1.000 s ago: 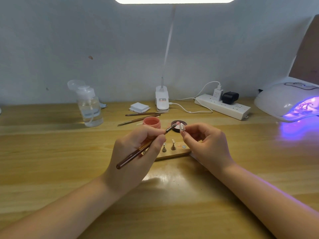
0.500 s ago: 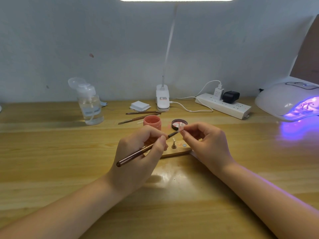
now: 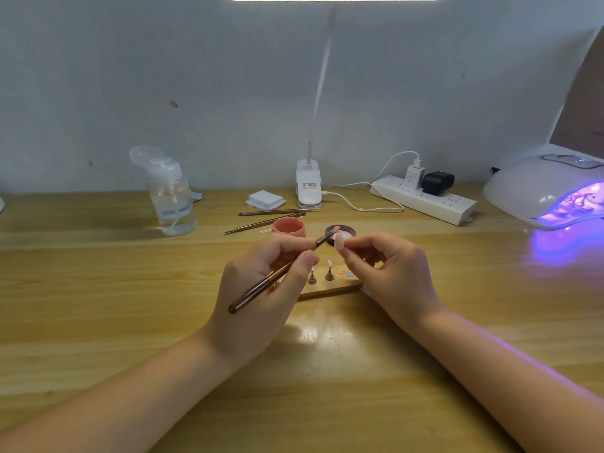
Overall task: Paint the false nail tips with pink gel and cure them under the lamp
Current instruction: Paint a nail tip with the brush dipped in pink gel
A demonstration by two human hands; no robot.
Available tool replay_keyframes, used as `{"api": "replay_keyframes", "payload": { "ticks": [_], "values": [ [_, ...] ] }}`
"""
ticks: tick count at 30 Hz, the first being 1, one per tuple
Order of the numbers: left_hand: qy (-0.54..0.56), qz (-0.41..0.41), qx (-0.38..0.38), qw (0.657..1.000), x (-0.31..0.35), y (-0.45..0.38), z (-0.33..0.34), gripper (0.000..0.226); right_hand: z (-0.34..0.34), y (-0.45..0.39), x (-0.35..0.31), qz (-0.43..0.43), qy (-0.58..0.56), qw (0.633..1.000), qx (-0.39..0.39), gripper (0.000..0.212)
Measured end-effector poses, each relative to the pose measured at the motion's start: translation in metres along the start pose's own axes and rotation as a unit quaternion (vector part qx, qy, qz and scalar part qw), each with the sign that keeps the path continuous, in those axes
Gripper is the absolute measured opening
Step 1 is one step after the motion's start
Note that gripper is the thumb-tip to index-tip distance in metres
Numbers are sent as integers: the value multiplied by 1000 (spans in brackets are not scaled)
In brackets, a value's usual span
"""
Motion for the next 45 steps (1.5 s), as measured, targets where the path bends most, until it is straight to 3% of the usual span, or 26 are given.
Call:
{"api": "replay_keyframes", "payload": {
  "ticks": [4,11,18,45],
  "values": [
    [-8,-11,-26,1000,-3,2,2,11,-1,0,1,2,7,1000,3,10],
    [-12,19,6,1000,1,1,-3,20,-2,0,3,23,-13,1000,14,10],
    [-55,80,-42,994,8,2,4,18,-2,1,2,15,-15,1000,14,12],
    [-52,18,-20,998,3,3,4,20,-2,0,0,-5,3,1000,16,11]
  ]
}}
Point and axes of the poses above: each hand's wrist, its own y-axis away from the middle knuckle, its own z-axis out of the palm, x = y × z, the point moved 6 cm from there along -y, towards the middle knuckle, and after that the axes turned 2 degrees about z, right-handed, at the moved point
